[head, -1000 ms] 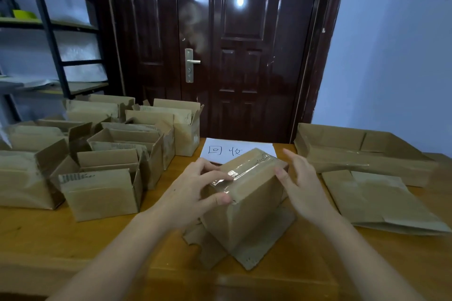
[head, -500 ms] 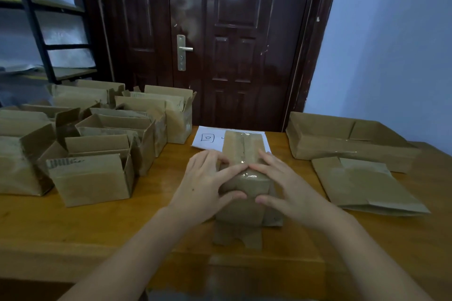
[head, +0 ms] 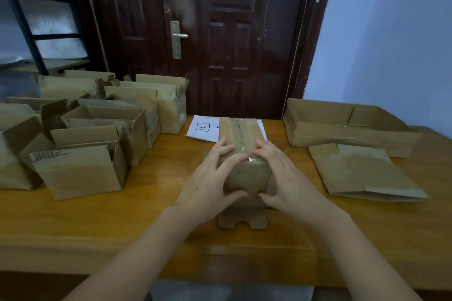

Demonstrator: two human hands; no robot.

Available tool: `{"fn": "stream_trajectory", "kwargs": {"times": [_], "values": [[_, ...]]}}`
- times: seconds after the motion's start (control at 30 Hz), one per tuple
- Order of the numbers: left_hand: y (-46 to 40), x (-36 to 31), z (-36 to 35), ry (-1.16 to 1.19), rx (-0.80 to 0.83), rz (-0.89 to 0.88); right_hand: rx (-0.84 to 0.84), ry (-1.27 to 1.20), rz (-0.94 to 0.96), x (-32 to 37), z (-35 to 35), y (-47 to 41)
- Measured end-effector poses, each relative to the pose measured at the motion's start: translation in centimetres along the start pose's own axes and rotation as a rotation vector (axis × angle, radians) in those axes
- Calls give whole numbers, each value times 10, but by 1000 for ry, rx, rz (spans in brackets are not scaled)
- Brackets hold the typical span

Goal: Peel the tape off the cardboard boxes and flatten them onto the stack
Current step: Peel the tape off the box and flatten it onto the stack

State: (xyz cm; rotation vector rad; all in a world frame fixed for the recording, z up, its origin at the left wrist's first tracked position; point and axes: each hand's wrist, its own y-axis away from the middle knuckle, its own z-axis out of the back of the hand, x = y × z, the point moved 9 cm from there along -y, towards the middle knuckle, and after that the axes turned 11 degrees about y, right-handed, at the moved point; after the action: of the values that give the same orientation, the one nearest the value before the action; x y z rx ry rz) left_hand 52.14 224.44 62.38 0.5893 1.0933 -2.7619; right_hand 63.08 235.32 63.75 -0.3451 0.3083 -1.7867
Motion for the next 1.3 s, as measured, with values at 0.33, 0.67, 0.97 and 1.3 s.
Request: {"fn": "stream_trajectory", "kwargs": {"times": [0.33, 0.67, 0.97, 1.3], "values": [[0, 0, -7, 66, -142, 3, -37, -78, 7, -5, -8, 4], [-6, 1, -1, 61, -157, -56, -62, -156, 4, -11, -1, 2], [-5, 3, -3, 91, -109, -22, -82, -203, -6, -12, -2, 1], [-7, -2, -5, 40, -116, 6, -70, -225, -8, -12, -2, 1]]}}
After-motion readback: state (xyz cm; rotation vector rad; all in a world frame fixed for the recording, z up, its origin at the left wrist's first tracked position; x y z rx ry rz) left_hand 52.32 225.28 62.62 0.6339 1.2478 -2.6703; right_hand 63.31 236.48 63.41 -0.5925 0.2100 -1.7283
